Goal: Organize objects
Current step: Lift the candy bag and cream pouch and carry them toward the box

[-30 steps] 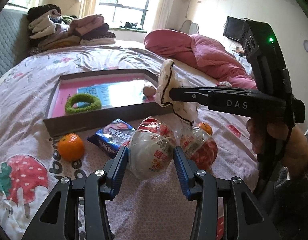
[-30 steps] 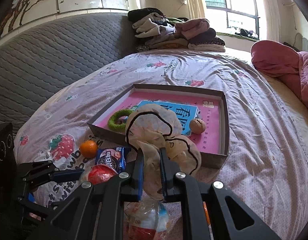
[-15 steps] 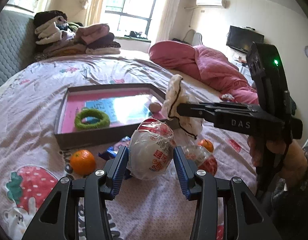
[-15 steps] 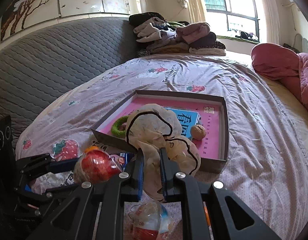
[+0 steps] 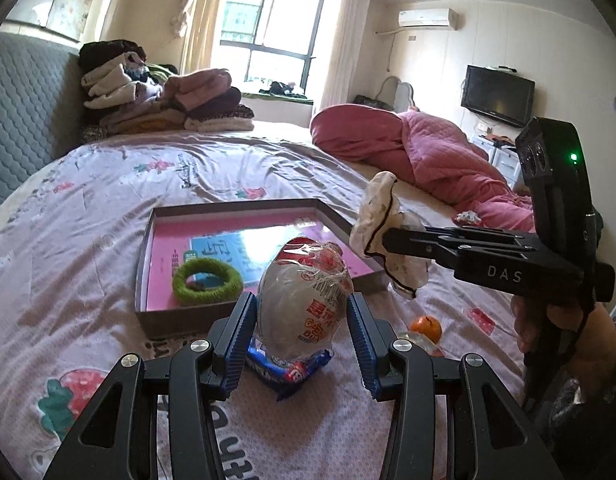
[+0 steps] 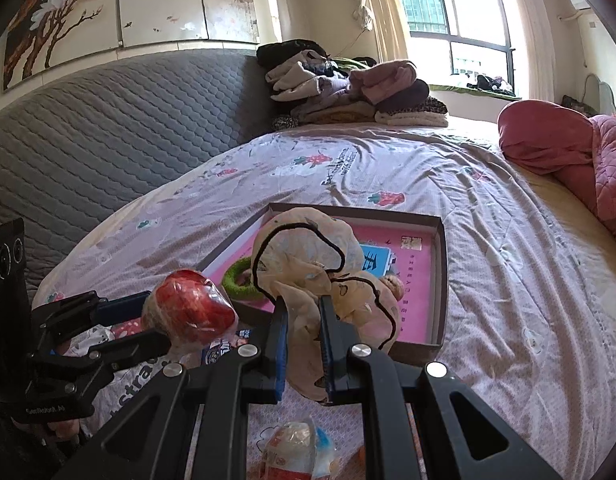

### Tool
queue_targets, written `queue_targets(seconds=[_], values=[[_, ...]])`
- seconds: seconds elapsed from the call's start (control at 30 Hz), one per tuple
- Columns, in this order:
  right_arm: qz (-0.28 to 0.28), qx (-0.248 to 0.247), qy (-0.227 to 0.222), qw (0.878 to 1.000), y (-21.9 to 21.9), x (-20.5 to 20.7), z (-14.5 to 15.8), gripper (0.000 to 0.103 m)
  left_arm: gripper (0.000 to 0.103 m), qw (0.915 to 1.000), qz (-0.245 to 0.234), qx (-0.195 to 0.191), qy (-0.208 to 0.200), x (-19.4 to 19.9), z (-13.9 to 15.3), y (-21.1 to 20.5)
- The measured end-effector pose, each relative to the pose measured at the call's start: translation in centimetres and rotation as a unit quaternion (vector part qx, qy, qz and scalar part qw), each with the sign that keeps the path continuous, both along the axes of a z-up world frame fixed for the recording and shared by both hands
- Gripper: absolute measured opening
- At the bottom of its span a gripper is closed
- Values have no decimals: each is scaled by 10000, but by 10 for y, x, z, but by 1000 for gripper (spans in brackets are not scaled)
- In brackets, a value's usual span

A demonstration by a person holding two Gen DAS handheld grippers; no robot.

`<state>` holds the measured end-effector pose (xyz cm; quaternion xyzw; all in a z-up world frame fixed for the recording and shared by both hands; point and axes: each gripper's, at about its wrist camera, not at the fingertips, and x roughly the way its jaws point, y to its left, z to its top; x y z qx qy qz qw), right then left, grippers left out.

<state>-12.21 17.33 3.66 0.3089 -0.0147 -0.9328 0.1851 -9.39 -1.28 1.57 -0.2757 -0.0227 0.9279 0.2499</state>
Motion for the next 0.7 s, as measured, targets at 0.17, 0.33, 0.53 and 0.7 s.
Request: queue_targets(seconds=[0.17, 0.33, 0.53, 0.7], values=[[-118, -27, 122, 9999, 4, 0, 4, 14, 48, 9999, 150, 3, 22, -7, 3, -4], [-189, -36, 239, 9995, 4, 0, 9, 14, 48, 9994, 328, 53, -19, -13, 4, -6], [-243, -63, 322, 9992, 4, 0, 12, 14, 48, 9988, 474, 112, -23, -20, 8, -6], [-243, -56, 398, 9989, 2, -2, 19, 14, 48, 9984, 550, 153, -1, -28, 14, -6]])
